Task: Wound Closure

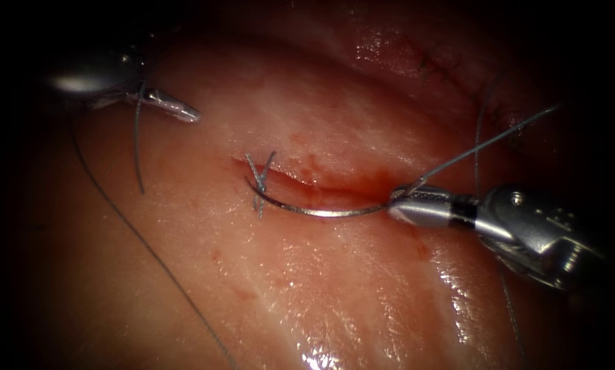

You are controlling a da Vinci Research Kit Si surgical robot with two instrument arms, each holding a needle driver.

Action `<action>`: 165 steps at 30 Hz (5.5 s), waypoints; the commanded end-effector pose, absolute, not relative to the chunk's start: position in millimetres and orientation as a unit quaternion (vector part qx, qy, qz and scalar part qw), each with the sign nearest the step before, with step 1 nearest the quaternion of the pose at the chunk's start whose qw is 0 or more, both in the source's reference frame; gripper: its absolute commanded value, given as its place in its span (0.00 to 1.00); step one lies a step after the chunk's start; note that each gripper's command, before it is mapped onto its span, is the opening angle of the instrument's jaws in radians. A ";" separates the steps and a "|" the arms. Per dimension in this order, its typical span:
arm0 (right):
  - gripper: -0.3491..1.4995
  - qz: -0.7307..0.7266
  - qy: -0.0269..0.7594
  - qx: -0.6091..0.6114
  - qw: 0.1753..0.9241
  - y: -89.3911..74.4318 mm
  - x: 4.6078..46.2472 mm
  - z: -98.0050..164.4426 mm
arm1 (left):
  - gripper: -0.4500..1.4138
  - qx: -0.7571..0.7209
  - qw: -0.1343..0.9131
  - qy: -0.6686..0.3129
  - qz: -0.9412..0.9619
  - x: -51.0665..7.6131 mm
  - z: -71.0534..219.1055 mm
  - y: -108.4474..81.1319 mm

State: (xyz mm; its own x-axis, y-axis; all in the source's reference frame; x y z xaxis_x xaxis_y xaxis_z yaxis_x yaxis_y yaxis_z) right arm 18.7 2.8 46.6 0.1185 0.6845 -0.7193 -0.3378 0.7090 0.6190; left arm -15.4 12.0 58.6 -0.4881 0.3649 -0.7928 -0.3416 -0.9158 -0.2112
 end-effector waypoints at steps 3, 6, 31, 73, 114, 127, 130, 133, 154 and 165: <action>0.00 0.341 0.575 0.152 0.728 2.4 19.1 45.1 | 0.74 -0.457 0.196 -0.010 0.867 -17.6 60.7 9.7; 0.00 0.340 0.577 0.152 0.727 2.2 18.8 44.3 | 0.74 -0.447 0.189 -0.009 0.874 -17.6 62.3 9.5; 0.00 0.335 0.581 0.146 0.728 1.7 19.8 45.7 | 0.75 -0.233 0.103 -0.009 0.967 -5.7 54.3 11.7; 0.00 0.330 0.584 0.144 0.728 0.6 20.6 46.2 | 0.73 -0.016 -0.006 -0.007 1.000 -10.7 52.0 13.8; 0.00 0.130 0.572 0.073 0.807 2.9 21.0 43.6 | 0.75 -0.475 0.187 -0.321 0.798 -21.9 46.1 6.1; 0.00 0.225 0.623 0.073 0.746 2.4 20.4 42.9 | 0.69 -0.551 0.170 -0.252 0.777 -23.6 47.6 6.1; 0.00 0.243 0.633 0.074 0.731 2.0 20.5 43.0 | 0.68 -0.586 0.169 -0.218 0.761 -23.9 47.4 6.5; 0.00 0.257 0.636 0.069 0.724 2.0 20.7 43.3 | 0.66 -0.615 0.171 -0.197 0.744 -24.3 47.4 6.9; 0.00 0.288 0.655 0.045 0.697 2.8 20.6 43.5 | 0.05 -0.685 0.145 -0.177 0.692 -24.1 46.2 6.9; 0.00 0.285 0.649 0.048 0.704 2.7 21.2 44.0 | 0.00 -0.684 0.146 -0.174 0.693 -24.0 46.1 6.5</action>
